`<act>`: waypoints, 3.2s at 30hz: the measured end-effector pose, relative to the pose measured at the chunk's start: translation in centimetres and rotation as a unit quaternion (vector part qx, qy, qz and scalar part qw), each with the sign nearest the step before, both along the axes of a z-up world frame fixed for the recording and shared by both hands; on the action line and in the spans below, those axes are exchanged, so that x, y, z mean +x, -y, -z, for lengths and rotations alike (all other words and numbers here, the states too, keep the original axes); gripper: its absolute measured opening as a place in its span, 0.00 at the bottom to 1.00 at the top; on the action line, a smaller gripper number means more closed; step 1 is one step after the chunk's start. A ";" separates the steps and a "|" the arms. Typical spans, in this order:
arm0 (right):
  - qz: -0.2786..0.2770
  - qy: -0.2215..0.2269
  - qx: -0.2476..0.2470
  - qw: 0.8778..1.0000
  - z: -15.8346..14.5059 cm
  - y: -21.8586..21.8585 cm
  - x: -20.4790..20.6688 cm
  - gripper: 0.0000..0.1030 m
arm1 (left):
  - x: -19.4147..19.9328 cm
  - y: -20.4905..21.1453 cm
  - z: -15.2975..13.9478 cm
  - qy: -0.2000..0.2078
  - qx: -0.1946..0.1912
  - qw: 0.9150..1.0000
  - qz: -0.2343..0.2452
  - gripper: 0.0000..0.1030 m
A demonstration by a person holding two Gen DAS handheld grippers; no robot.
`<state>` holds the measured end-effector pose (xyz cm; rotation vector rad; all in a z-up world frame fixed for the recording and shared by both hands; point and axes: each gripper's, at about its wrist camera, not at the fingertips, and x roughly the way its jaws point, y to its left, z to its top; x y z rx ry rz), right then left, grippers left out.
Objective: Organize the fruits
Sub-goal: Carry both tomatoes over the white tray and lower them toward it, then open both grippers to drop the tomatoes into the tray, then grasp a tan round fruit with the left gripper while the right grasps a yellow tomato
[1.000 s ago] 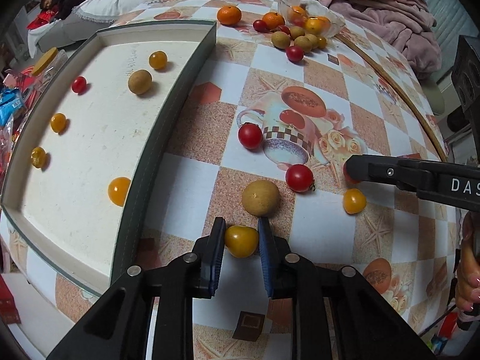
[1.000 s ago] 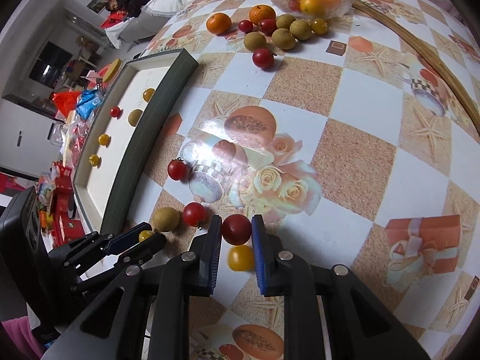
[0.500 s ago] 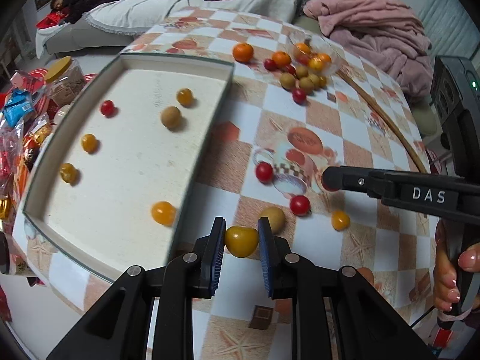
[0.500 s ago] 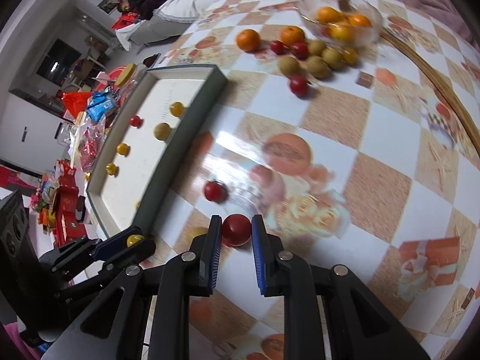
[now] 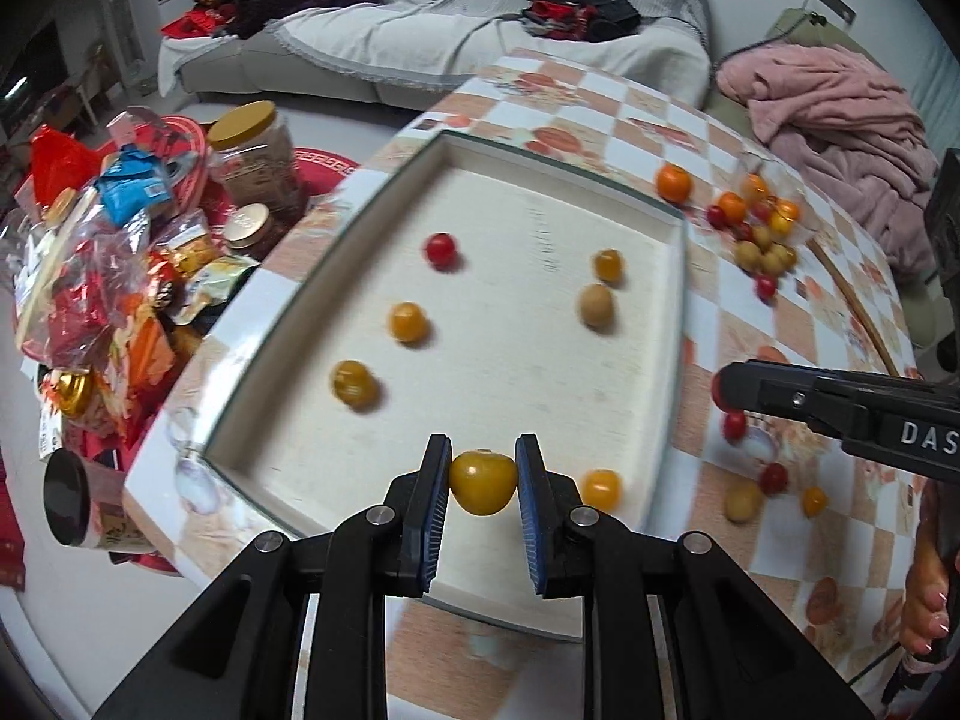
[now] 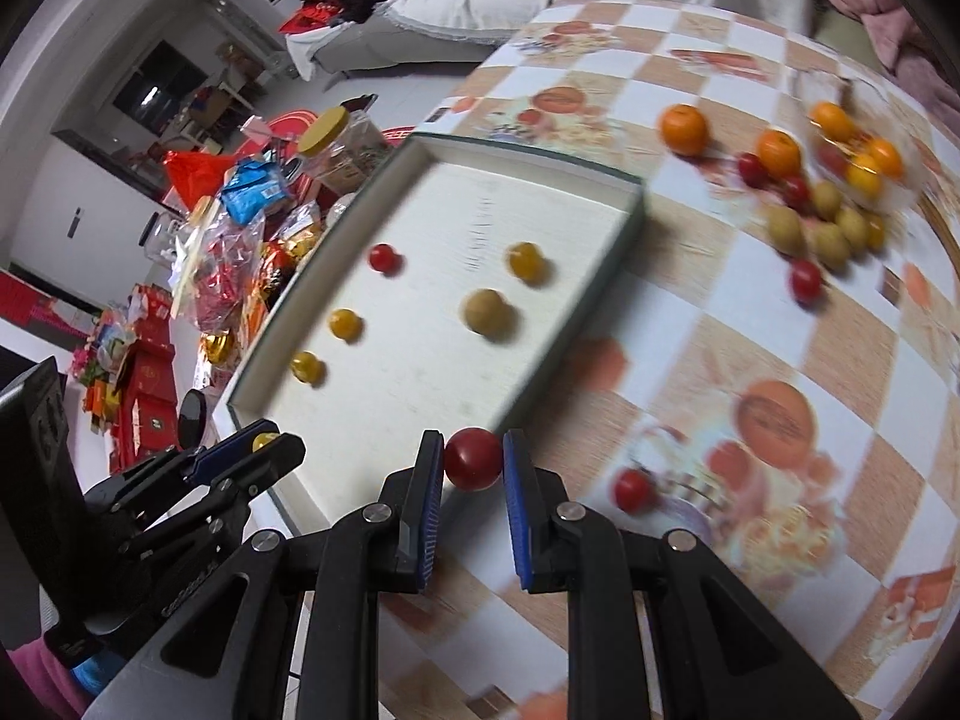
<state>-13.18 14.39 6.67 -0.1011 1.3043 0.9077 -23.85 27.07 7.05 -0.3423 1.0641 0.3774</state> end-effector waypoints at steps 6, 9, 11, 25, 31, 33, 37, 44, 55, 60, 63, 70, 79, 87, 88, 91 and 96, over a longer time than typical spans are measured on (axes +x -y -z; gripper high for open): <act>-0.013 0.002 -0.011 1.000 0.7 -3.6 -0.9 0.21 | -0.4 -3.1 1.4 -0.015 0.005 1.000 -0.012 0.23; -0.017 0.003 -0.022 1.000 1.5 -4.9 -1.3 0.21 | -0.4 -4.0 2.2 -0.023 0.001 1.000 -0.011 0.23; -0.017 0.002 -0.030 0.999 2.1 -5.6 -1.4 0.21 | -0.4 -4.4 2.8 -0.028 0.000 1.000 -0.010 0.23; -0.028 0.008 -0.072 0.997 4.9 -7.7 -1.4 0.22 | 0.3 -5.2 4.4 -0.045 0.002 0.999 -0.002 0.23; -0.035 0.002 -0.071 0.997 5.3 -8.1 -1.6 0.22 | 0.6 -5.0 5.1 -0.057 0.008 0.998 0.000 0.23; -0.037 0.003 -0.072 0.997 5.3 -8.1 -1.6 0.22 | 0.7 -4.9 5.3 -0.062 0.008 0.998 0.001 0.23; -0.036 0.001 -0.068 0.997 5.1 -7.8 -1.6 0.24 | 0.8 -4.6 5.4 -0.068 0.017 0.998 0.003 0.24; -0.013 0.016 -0.036 0.999 2.7 -6.2 -1.0 0.72 | 0.8 -4.6 4.7 -0.056 0.049 0.997 -0.003 0.75; 0.043 0.027 -0.033 0.998 1.3 0.0 0.4 0.78 | 2.4 -1.7 3.8 -0.067 0.054 0.996 0.039 0.75; 0.057 0.029 -0.048 0.997 1.5 2.5 0.5 0.78 | 3.3 0.3 3.7 -0.081 0.062 0.993 0.053 0.75; 0.066 0.026 -0.053 0.996 1.6 4.0 0.6 0.78 | 3.6 0.8 3.6 -0.085 0.063 0.993 0.052 0.75; 0.077 0.025 -0.057 0.995 1.7 6.4 0.7 0.78 | 4.0 1.9 3.4 -0.090 0.066 0.992 0.053 0.75; 0.078 0.033 -0.074 0.994 2.1 10.0 -0.2 0.78 | 4.0 4.3 1.8 -0.068 0.066 0.993 0.069 0.75; 0.077 0.029 -0.107 0.991 3.9 13.6 -2.0 0.78 | 3.3 10.0 0.8 -0.045 0.054 0.988 0.138 0.75; 0.078 0.029 -0.110 0.990 4.1 13.9 -2.2 0.78 | 3.2 10.9 0.7 -0.041 0.053 0.987 0.148 0.75; 0.082 0.029 -0.117 0.989 4.4 14.9 -2.5 0.78 | 3.4 13.2 0.6 -0.036 0.047 0.982 0.178 0.75; 0.090 0.030 -0.124 0.988 4.8 16.0 -2.6 0.78 | 4.5 15.0 1.7 -0.041 0.043 0.978 0.201 0.75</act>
